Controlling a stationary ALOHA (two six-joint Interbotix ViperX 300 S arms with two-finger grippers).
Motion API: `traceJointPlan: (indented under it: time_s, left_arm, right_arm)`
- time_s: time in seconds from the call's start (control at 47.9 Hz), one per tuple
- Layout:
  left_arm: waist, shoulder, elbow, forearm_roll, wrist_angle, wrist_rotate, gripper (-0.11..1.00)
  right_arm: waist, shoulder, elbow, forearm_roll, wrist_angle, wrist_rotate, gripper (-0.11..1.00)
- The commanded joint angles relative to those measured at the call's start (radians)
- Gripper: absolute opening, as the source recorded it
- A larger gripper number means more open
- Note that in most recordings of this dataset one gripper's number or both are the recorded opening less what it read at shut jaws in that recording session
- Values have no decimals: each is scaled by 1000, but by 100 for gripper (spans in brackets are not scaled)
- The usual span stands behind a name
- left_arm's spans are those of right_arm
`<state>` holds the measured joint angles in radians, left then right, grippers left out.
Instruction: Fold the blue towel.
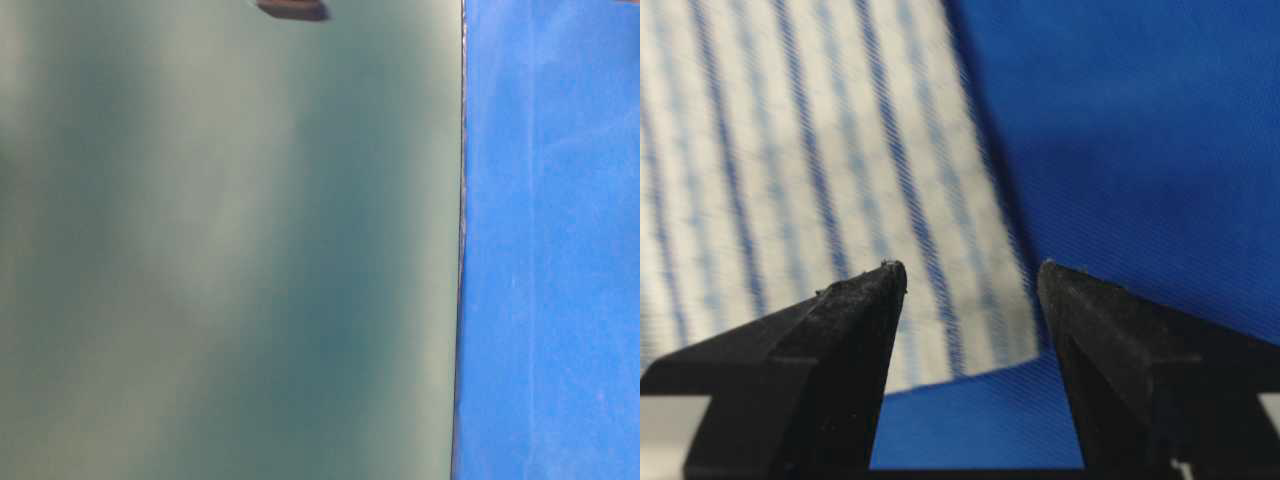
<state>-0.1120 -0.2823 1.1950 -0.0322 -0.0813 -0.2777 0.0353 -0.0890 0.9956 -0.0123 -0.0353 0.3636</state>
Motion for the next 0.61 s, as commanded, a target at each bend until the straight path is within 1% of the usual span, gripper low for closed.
traceJointPlan:
  time_s: [0.0,0.146,0.272,0.418,0.46,0.501,0.564,0.585]
  left_arm:
    - [15,25,-2,3,-9,2,72]
    - [28,60,8,3,-11,2,72]
    - [31,69,21,3,-11,2,72]
    - [31,69,18,3,-3,-11,66]
    - [31,69,17,3,0,-12,62]
    - [29,69,15,3,3,-12,57]
    - [28,71,12,3,14,-14,43]
    - [26,71,12,3,20,-14,37]
  right_arm:
    - [-6,28,-14,-2,-12,-2,60]
    - [-8,81,-21,3,-17,0,60]
    - [-8,86,-23,3,-18,0,60]
    - [-8,86,-23,2,-18,0,58]
    - [-6,86,-23,0,-18,0,56]
    - [-8,84,-25,-2,-18,-2,53]
    - [-8,84,-25,-2,-14,-2,44]
    - [-8,84,-26,-2,-14,-2,40]
